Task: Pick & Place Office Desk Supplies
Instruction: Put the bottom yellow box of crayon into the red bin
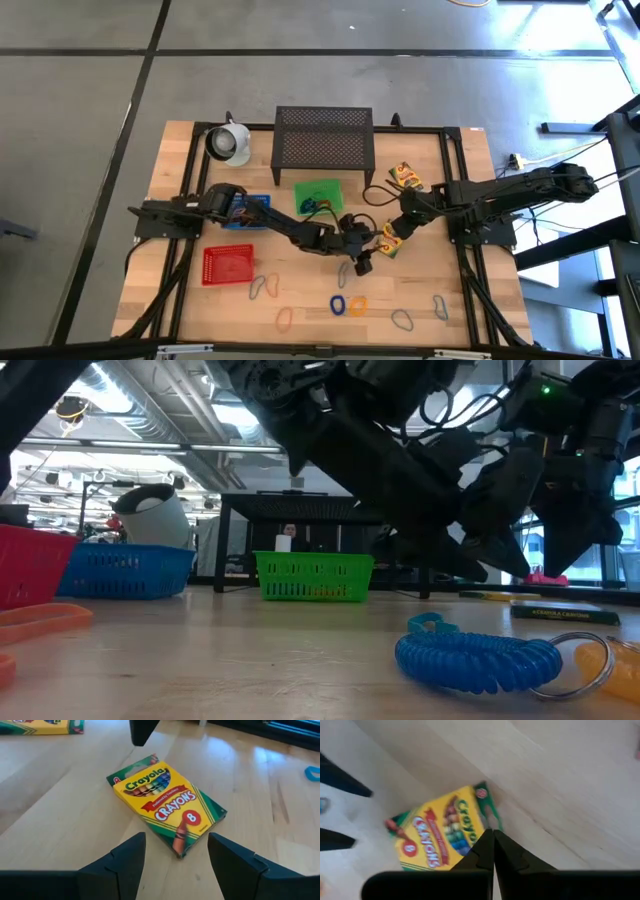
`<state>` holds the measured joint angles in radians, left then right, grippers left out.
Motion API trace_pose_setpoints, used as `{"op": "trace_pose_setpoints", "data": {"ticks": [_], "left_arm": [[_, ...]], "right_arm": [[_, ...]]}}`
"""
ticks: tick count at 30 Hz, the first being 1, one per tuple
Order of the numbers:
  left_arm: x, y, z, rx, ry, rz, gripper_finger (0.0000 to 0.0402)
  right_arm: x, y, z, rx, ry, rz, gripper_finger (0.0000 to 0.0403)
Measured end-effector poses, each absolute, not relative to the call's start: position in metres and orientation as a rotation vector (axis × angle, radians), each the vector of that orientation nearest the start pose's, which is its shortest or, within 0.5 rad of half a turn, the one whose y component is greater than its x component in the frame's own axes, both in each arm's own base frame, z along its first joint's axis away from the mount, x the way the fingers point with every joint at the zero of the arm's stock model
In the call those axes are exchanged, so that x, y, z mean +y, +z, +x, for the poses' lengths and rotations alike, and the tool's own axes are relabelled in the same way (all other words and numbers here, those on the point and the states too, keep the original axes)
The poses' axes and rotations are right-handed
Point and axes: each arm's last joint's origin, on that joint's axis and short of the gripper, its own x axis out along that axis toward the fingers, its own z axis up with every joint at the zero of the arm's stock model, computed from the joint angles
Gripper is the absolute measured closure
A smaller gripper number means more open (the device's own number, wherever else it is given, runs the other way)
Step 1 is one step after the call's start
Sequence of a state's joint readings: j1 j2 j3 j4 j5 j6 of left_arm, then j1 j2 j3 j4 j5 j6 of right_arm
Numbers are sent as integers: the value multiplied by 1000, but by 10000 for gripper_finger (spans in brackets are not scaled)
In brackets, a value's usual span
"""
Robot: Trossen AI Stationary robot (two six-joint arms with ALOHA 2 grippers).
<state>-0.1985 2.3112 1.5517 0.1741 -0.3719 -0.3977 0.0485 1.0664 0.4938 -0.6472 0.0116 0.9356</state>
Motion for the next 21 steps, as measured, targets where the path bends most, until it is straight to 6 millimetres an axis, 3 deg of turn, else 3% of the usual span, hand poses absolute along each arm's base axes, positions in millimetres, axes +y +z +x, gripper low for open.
{"op": "trace_pose_setpoints", "data": {"ticks": [5, 14, 21], "left_arm": [[-86, 119, 489, 519, 276, -204, 192], [-88, 95, 491, 551, 250, -225, 192], [-92, 91, 491, 555, 238, -152, 192]], "right_arm": [[3, 159, 158, 1187, -590, 779, 342], [4, 156, 156, 1222, -554, 819, 218], [5, 138, 150, 1224, -503, 850, 198]]}}
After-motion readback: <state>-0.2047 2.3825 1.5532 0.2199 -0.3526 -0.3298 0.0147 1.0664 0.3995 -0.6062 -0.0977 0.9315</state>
